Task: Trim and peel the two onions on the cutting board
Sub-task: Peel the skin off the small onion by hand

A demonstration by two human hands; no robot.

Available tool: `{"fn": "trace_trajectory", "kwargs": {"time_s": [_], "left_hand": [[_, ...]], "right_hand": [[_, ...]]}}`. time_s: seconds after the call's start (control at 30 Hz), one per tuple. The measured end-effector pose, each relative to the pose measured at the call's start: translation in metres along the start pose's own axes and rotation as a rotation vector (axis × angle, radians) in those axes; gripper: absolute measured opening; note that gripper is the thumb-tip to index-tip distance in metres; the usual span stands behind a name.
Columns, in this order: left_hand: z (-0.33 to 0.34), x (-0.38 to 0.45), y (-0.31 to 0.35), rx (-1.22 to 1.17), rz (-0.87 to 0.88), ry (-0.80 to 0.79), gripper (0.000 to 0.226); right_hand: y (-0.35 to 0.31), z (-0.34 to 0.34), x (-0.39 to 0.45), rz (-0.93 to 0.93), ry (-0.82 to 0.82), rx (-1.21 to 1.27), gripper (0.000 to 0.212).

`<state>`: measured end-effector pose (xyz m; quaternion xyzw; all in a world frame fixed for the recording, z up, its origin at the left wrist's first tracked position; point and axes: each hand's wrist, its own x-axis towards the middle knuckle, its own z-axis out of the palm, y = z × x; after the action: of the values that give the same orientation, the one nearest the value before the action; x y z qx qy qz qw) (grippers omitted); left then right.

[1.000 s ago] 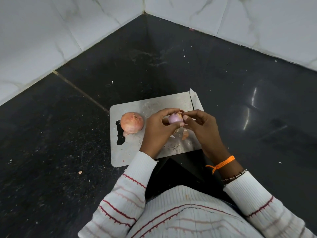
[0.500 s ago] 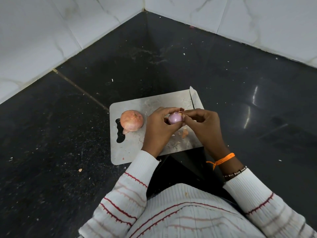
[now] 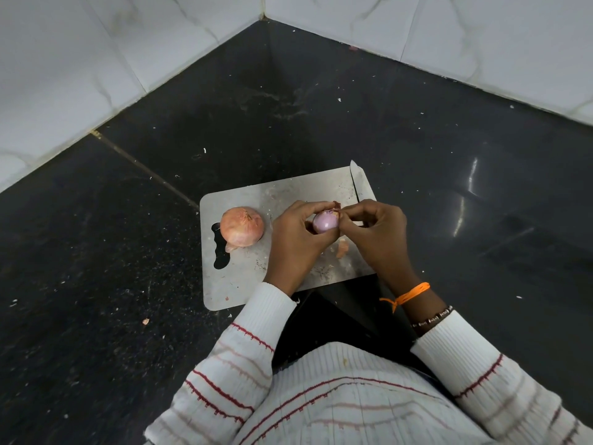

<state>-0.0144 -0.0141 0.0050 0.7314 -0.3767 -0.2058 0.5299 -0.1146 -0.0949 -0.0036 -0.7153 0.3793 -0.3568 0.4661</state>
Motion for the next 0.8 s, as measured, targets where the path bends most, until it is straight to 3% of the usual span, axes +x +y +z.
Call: {"fn": "trace_trajectory", "kwargs": {"time_s": [0.27,0.8], "left_hand": [[-0.0011,0.0023,-0.0011,-0.031,-0.056,0.010,0.036],[0.0003,0.0004,-0.0029,0.045,0.050,0.094,0.032]], "right_hand": [[-0.0014,0.0009,0.0001,0.143,-0.012,0.145,0.009],[-0.0064,0.0038,0.0060,0.101,-0.008,0.038,0.008]]}}
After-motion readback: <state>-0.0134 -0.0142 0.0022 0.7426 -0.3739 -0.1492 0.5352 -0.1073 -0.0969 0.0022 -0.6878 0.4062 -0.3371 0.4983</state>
